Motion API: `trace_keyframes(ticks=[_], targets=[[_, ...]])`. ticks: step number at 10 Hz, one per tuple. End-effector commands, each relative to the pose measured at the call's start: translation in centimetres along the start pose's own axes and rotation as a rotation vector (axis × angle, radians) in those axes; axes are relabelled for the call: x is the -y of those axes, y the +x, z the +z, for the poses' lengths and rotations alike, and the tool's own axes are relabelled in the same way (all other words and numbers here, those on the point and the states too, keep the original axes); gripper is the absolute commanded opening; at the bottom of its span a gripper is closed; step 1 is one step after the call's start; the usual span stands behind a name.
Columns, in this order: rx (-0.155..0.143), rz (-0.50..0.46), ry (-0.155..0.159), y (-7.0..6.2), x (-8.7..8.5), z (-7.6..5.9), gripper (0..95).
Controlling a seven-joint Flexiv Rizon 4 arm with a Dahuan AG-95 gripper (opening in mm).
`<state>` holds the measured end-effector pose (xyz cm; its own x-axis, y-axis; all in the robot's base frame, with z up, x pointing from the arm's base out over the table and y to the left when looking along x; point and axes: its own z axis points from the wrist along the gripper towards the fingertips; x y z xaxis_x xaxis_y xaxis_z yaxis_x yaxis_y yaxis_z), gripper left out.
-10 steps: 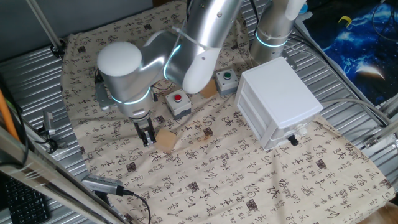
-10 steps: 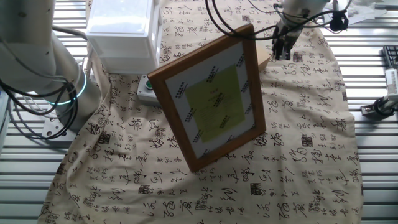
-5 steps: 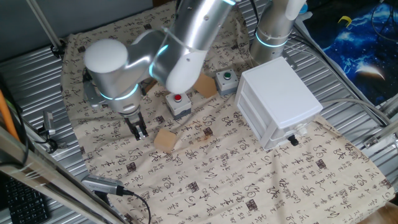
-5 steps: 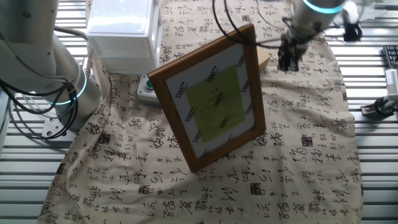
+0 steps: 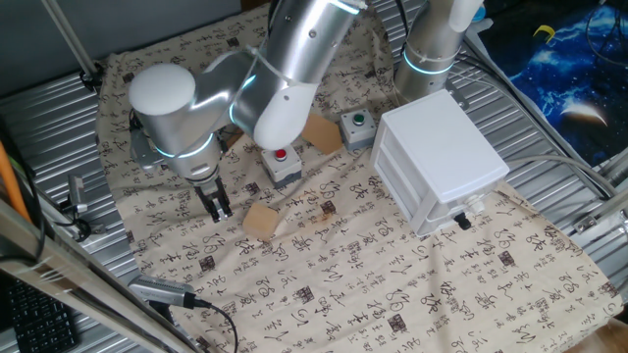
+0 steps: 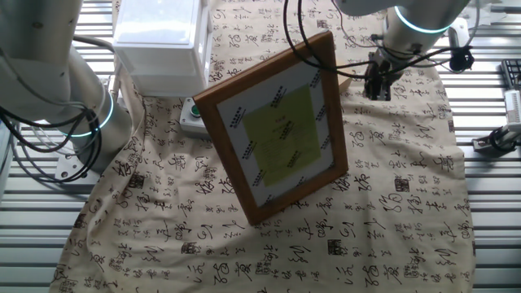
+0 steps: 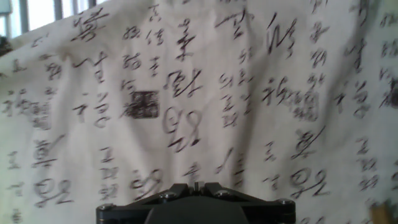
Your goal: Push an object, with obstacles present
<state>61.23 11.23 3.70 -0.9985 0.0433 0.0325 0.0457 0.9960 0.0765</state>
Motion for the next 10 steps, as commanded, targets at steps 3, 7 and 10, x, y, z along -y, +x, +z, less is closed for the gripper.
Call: trace_keyframes(ticks=[3,7,10], targets=[[0.007,0.026,-0.004,0.5,-2.2,0.8,0.0],[0.009,0.065,-0.008,1.7,-4.9,0.6,0.0],[0.018,0.05,0.002,1.9,-5.4,0.3,0.0]])
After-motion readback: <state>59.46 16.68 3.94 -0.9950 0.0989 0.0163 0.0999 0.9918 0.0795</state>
